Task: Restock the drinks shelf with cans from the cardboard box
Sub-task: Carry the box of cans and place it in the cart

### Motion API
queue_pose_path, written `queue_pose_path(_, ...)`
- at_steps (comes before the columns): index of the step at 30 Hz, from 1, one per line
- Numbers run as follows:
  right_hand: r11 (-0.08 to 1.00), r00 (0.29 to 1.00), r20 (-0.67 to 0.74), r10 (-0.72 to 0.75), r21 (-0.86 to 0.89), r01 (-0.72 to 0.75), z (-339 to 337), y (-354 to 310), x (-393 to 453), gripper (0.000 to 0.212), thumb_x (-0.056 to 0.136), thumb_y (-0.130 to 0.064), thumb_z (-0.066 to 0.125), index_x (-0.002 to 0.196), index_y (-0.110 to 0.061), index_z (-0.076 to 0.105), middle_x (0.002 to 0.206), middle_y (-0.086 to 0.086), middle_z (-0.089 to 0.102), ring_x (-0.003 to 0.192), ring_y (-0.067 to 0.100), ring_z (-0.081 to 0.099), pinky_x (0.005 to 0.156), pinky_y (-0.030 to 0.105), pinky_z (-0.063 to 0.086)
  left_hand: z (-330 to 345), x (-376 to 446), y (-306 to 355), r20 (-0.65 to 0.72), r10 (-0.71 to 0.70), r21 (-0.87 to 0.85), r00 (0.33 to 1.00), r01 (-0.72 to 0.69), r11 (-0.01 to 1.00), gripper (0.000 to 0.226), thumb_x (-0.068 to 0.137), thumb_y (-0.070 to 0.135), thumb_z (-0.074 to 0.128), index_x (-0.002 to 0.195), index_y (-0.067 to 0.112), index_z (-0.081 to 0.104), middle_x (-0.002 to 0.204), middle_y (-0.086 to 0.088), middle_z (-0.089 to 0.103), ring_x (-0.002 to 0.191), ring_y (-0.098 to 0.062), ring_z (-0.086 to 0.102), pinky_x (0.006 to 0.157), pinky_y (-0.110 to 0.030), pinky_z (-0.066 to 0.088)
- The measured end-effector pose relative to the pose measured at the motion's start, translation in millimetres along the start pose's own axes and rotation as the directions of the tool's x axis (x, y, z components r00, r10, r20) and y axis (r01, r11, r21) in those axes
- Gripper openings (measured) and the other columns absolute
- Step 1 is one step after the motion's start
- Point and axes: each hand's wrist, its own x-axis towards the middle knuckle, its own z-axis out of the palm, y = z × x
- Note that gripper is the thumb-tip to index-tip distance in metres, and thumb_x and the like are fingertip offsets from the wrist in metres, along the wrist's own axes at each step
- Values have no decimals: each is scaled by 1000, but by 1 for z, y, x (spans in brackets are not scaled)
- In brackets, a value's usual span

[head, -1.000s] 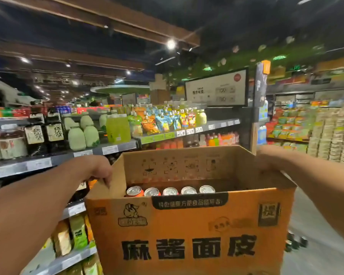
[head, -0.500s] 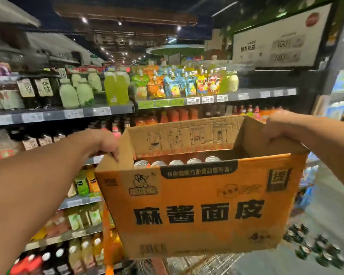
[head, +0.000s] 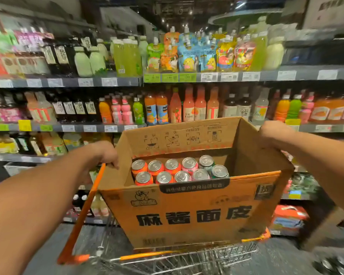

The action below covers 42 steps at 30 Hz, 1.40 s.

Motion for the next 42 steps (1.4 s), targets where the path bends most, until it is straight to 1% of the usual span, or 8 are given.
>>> queue_pose_path(5, 996, 996, 53, -78, 41, 76, 39, 4, 23, 26, 84, -16, 65, 107, -5, 70, 103, 11, 68, 99, 27, 66, 76, 30, 52, 50, 4, 13, 55, -91, 27, 994, 90, 996, 23, 89, 24, 75, 71, 13, 65, 74, -4, 62, 62, -16, 52, 39, -16, 33)
queue_pose_path(9, 991, 993, 78, -85, 113, 76, 75, 0, 44, 12, 84, -12, 60, 91, -7, 69, 84, 8, 59, 82, 28, 61, 67, 28, 48, 69, 17, 20, 40, -140, -49, 989, 142, 989, 19, 84, 22, 79, 93, 6, 77, 96, -5, 74, 85, -18, 67, 67, -24, 51)
queue_pose_path(16, 976, 992, 99, -74, 210, 52, 86, -10, 85, 14, 82, -16, 63, 69, -14, 57, 70, 2, 56, 76, 25, 60, 65, 29, 47, 67, 52, 23, 21, -173, -78, 985, 175, 982, 24, 80, 19, 81, 99, 5, 74, 96, -8, 69, 84, -20, 64, 74, -30, 51)
queue_pose_path(23, 967, 991, 110, -81, 248, 52, 120, -21, 116, 23, 87, -24, 57, 92, -7, 70, 98, 13, 70, 93, 30, 67, 74, 32, 52, 84, 81, 29, 38, -207, 100, 978, 203, 974, 27, 84, 28, 67, 62, 18, 55, 68, 0, 51, 61, -18, 48, 49, -23, 34)
queue_pose_path(27, 951, 987, 156, -32, 308, -18, 164, -32, 126, 33, 89, -22, 56, 114, -1, 62, 116, 18, 65, 106, 35, 64, 83, 36, 50, 124, 106, 28, 62, -196, 97, 979, 189, 977, 23, 89, 29, 58, 91, 13, 75, 97, -11, 71, 96, -26, 68, 75, -30, 53)
queue_pose_path(35, 949, 972, 236, -1, 307, -74, 258, -49, 130, 30, 88, -30, 65, 101, -4, 68, 112, 19, 68, 103, 35, 65, 79, 36, 51, 211, 149, 27, 111, -247, -3, 963, 249, 969, 20, 73, 29, 67, 66, 11, 61, 78, -7, 66, 76, -24, 66, 63, -33, 55)
queue_pose_path(38, 948, 963, 269, -9, 310, -77, 291, -54, 129, 33, 86, -32, 68, 102, -3, 69, 111, 18, 69, 102, 35, 66, 80, 37, 52, 245, 158, 25, 120, -265, -41, 957, 271, 962, 20, 76, 29, 68, 81, 10, 66, 90, -7, 68, 79, -23, 65, 57, -28, 50)
queue_pose_path(42, 953, 954, 301, -15, 293, -78, 332, -63, 126, 31, 86, -34, 67, 101, -6, 69, 110, 16, 70, 102, 33, 66, 80, 35, 53, 290, 175, 20, 127, -298, -90, 946, 310, 946, 29, 81, 24, 63, 103, 8, 70, 118, -16, 69, 104, -30, 67, 78, -29, 55)
